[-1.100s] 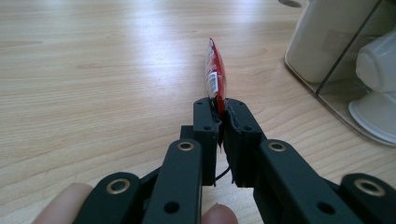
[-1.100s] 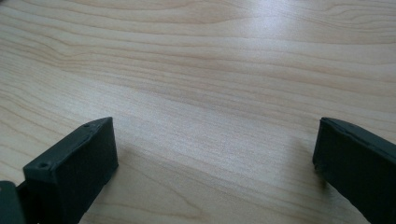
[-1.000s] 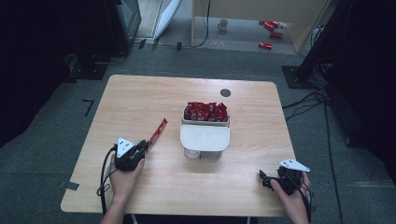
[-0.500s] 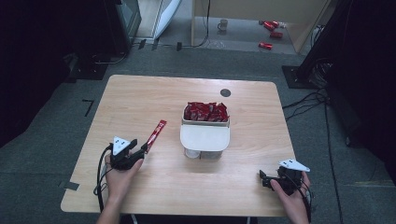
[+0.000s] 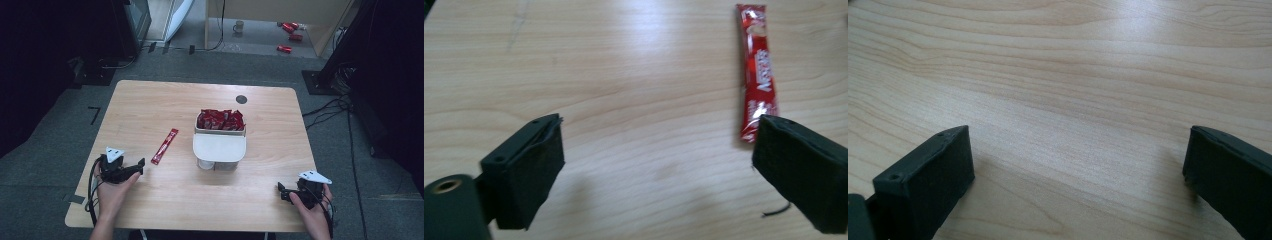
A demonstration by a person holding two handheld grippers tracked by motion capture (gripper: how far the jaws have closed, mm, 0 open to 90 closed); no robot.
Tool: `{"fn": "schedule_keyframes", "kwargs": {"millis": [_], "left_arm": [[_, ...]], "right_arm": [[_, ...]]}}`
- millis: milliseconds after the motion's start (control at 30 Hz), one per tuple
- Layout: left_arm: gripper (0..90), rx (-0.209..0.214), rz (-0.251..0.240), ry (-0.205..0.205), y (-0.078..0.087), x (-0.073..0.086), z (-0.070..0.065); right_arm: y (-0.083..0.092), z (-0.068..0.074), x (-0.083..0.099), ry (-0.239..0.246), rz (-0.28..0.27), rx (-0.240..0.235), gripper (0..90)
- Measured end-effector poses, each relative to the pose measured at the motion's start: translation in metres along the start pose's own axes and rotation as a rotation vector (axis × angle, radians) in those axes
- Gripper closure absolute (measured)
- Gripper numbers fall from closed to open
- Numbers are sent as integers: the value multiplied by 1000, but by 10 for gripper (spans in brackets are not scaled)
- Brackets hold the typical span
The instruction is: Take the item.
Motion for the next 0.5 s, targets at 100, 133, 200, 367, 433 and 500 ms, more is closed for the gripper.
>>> {"fn": "schedule_keyframes", "kwargs": {"millis": [100,133,200,367,433,500], "left_arm": [[17,-22,23,-4,5,7,12],[17,-36,37,-2,6,10,16],[16,-44,55,2,8,15,23],[17,-57,123,-4,8,29,32],[17,-69,133,-12,7,30,32],[19,-62,144,-30,6,31,30]], "right_arm": [[0,0,0,0,0,0,0],[0,0,0,0,0,0,0],[0,0,0,0,0,0,0],[0,0,0,0,0,0,0],[0,0,0,0,0,0,0],[0,0,0,0,0,0,0]]}}
Point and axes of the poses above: each handheld gripper's, and its own axes: y roughly backward along the jaws, x roughly out of its underside, z roughly to its left, the point moved 8 cm from there along -y, roughly forward along the jaws, and after that the axes turned 1 degree about -z, right-handed, at the moved point
